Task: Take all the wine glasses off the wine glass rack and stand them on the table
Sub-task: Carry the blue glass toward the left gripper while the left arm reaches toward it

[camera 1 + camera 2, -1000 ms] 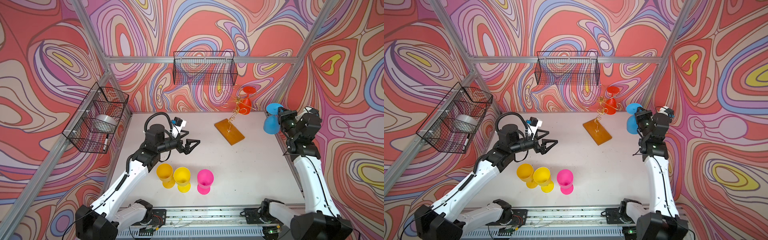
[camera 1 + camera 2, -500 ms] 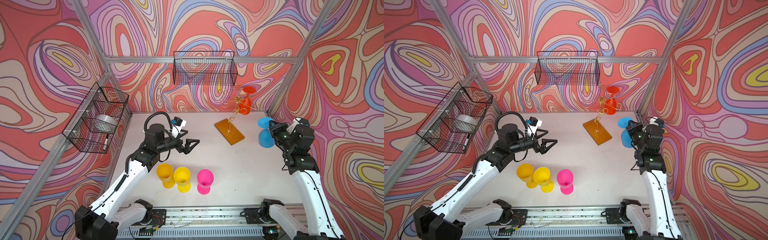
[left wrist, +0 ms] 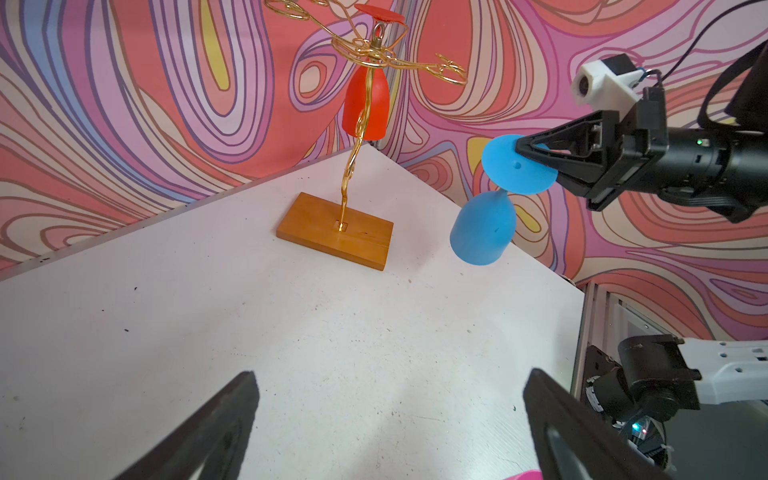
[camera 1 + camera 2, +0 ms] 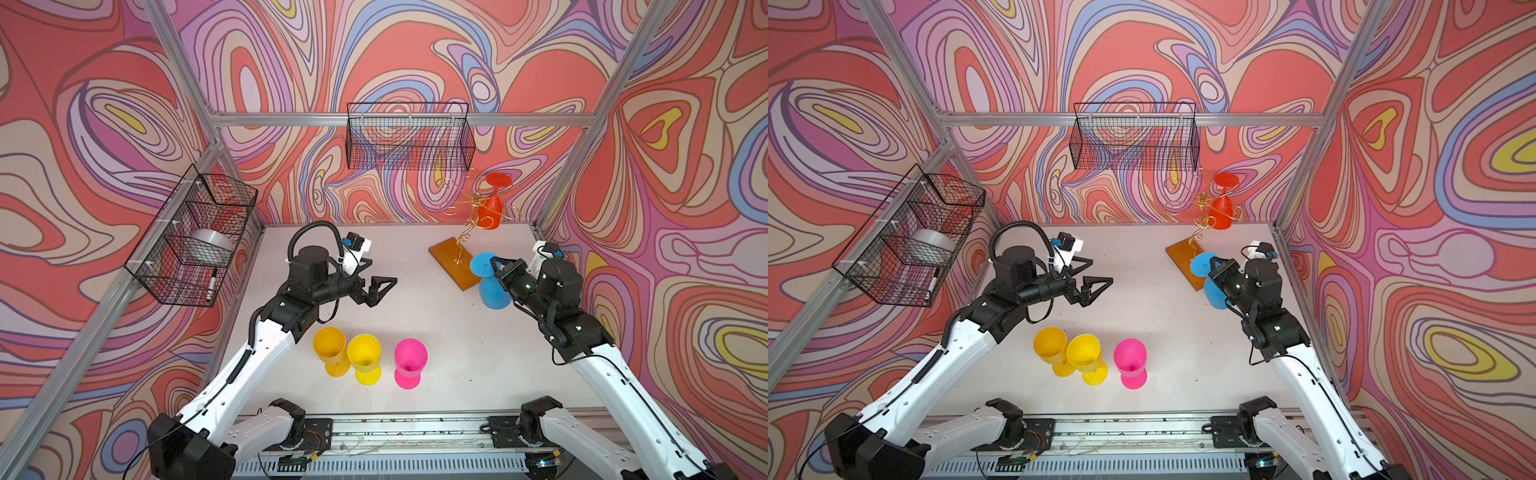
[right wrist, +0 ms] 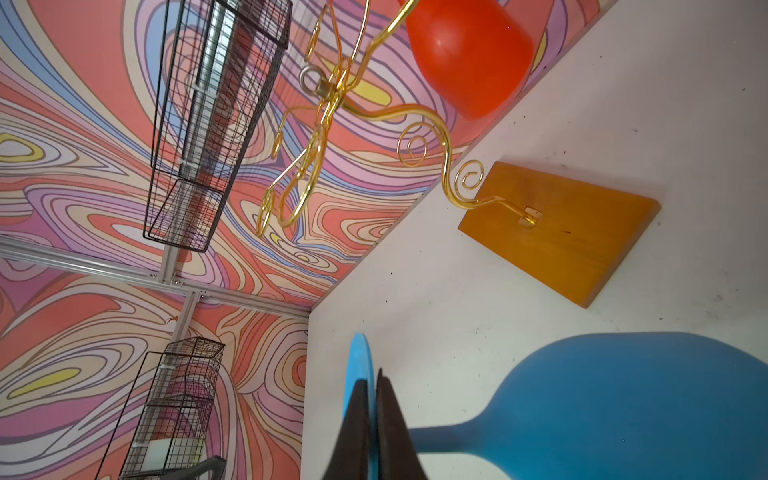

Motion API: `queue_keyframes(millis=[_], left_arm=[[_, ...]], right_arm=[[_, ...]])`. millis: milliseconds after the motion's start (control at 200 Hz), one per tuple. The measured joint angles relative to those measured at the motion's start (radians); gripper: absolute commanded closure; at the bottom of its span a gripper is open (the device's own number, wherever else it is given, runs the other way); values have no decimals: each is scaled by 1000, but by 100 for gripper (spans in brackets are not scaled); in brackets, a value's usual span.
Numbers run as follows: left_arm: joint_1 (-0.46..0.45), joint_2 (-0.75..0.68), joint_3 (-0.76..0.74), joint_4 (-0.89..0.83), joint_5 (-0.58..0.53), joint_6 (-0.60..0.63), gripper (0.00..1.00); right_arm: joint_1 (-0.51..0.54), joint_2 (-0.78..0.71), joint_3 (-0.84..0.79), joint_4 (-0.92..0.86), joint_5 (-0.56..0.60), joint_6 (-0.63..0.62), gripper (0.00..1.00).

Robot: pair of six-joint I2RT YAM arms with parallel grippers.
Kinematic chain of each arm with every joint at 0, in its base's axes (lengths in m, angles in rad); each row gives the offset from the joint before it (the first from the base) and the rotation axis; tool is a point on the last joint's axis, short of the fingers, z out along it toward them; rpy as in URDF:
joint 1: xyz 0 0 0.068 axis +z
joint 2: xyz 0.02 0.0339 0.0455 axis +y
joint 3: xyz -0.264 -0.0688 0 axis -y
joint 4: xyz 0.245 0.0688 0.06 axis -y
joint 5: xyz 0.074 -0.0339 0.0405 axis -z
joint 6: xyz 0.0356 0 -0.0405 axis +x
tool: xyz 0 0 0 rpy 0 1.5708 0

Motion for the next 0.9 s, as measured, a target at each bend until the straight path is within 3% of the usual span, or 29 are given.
queue_keyframes(millis=[285, 561, 902], left_arm=[[37, 23, 26, -43, -96, -11, 0], [54, 45, 69, -116, -202, -23, 0], [54, 60, 134, -224, -381, -27, 0]], right_arm=[[204, 86, 1, 67, 89, -14, 100], [397, 272, 75, 177, 125, -121, 100], [449, 491, 200, 392, -26, -292, 100]])
